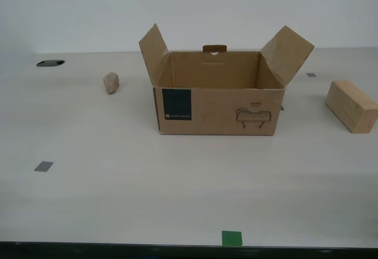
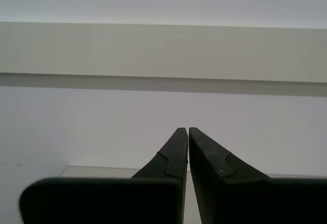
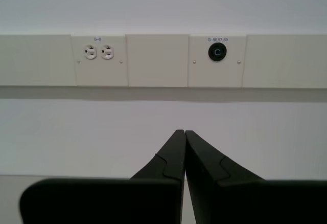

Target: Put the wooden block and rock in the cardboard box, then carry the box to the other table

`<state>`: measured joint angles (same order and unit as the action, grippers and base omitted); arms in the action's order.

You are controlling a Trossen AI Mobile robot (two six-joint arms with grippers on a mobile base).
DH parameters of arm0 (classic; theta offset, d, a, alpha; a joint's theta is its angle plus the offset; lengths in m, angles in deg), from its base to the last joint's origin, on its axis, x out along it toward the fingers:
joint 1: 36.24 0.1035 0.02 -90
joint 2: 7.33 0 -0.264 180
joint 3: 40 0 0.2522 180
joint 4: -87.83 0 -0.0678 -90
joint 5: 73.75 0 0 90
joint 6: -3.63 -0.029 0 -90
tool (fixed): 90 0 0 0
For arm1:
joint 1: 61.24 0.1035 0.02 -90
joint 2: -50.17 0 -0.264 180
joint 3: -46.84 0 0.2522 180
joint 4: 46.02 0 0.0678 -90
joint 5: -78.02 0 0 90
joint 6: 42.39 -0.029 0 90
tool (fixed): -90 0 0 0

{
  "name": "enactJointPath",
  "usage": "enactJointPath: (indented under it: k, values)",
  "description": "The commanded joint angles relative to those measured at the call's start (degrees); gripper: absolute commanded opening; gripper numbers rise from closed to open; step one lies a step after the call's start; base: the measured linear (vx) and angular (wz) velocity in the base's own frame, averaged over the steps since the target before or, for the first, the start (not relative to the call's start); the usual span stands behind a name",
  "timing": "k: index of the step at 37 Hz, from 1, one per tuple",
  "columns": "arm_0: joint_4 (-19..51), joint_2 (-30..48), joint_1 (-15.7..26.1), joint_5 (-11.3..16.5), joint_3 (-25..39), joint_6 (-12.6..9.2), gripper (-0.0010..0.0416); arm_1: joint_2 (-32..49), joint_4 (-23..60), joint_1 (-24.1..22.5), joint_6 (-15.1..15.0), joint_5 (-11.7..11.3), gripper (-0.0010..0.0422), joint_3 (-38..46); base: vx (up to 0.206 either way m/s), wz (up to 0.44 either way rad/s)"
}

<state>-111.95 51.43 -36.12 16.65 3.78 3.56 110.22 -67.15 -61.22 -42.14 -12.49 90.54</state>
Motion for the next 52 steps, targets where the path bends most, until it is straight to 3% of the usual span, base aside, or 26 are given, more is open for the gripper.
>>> enactJointPath:
  k: [1,41,46,52]
  values:
    - [-0.26,-0.02,-0.02,-0.04,0.04,-0.07,0.0000,0.00,-0.33,0.00,-0.09,-0.02,0.0000,0.04,0.000,0.000]
    - [-0.26,-0.02,-0.02,-0.04,0.04,0.13,0.0000,0.00,0.55,-0.02,0.09,-0.02,0.0000,1.79,0.000,0.000]
    - [0.35,-0.02,-0.02,-0.04,0.39,0.07,0.0000,0.00,5.88,-0.04,0.07,0.04,0.0000,4.61,0.000,0.000]
    - [9.53,-0.02,-0.02,-0.04,5.20,0.09,0.0000,0.00,18.05,-0.07,0.07,0.04,0.0000,10.25,0.000,0.000]
